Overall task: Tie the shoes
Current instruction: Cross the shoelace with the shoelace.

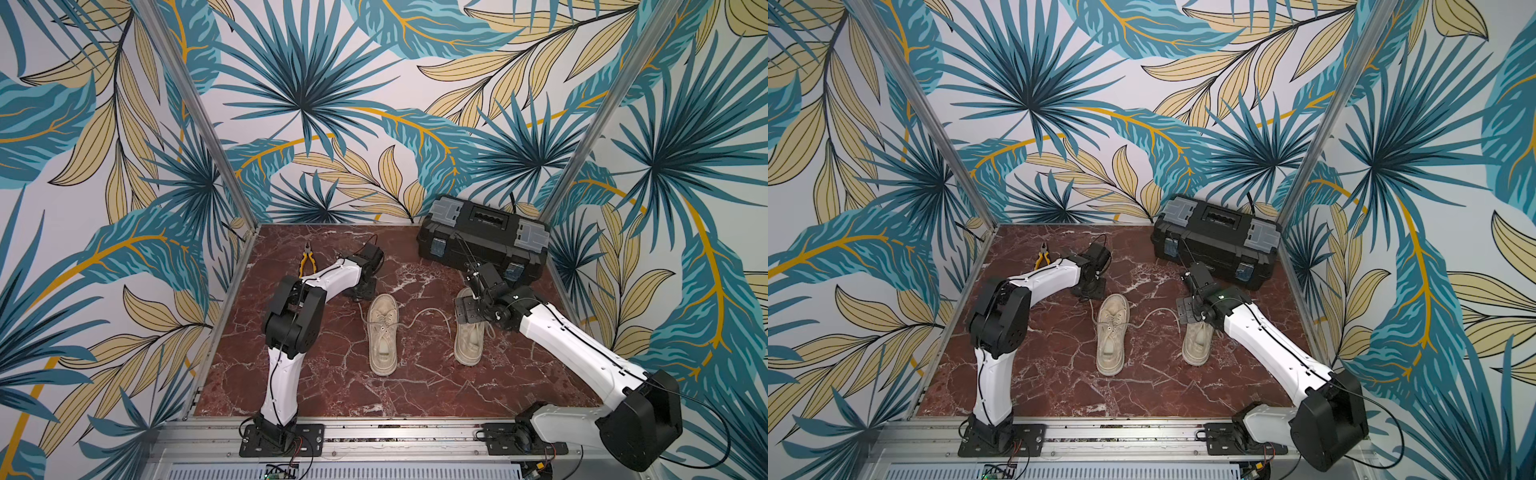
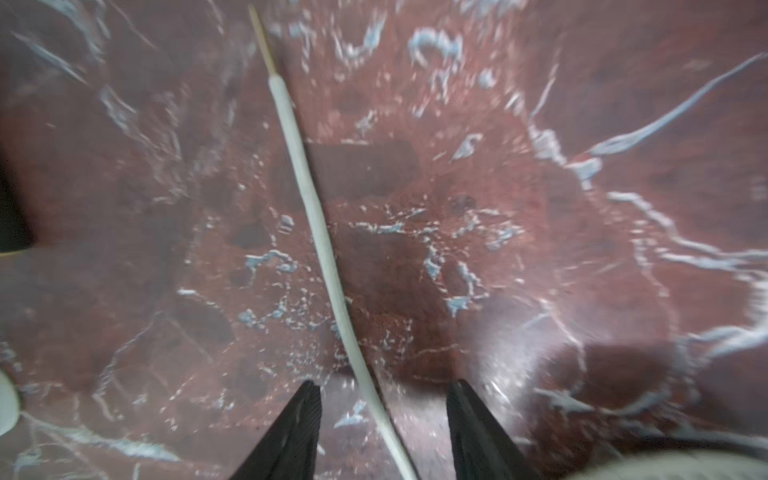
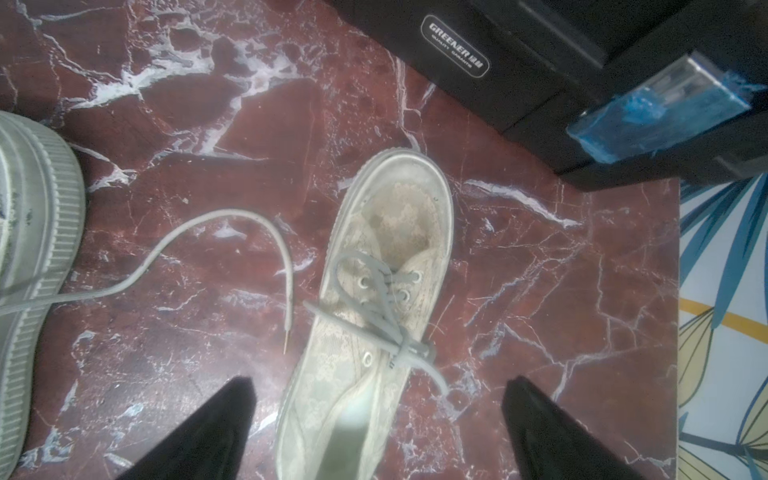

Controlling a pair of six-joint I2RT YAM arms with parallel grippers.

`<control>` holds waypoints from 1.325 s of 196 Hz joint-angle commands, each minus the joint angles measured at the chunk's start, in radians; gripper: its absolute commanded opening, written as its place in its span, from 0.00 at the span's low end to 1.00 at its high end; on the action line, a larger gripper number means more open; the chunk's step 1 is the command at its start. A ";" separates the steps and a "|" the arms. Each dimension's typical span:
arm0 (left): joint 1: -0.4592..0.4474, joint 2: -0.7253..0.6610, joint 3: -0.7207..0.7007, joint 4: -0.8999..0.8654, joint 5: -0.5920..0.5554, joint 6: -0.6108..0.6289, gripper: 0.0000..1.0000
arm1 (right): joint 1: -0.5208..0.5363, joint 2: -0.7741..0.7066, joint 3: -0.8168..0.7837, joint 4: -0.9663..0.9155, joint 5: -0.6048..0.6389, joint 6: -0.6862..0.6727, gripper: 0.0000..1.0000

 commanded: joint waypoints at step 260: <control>0.005 -0.722 -0.622 0.758 0.440 0.041 0.00 | -0.060 -0.178 -0.317 1.014 -0.838 0.717 0.94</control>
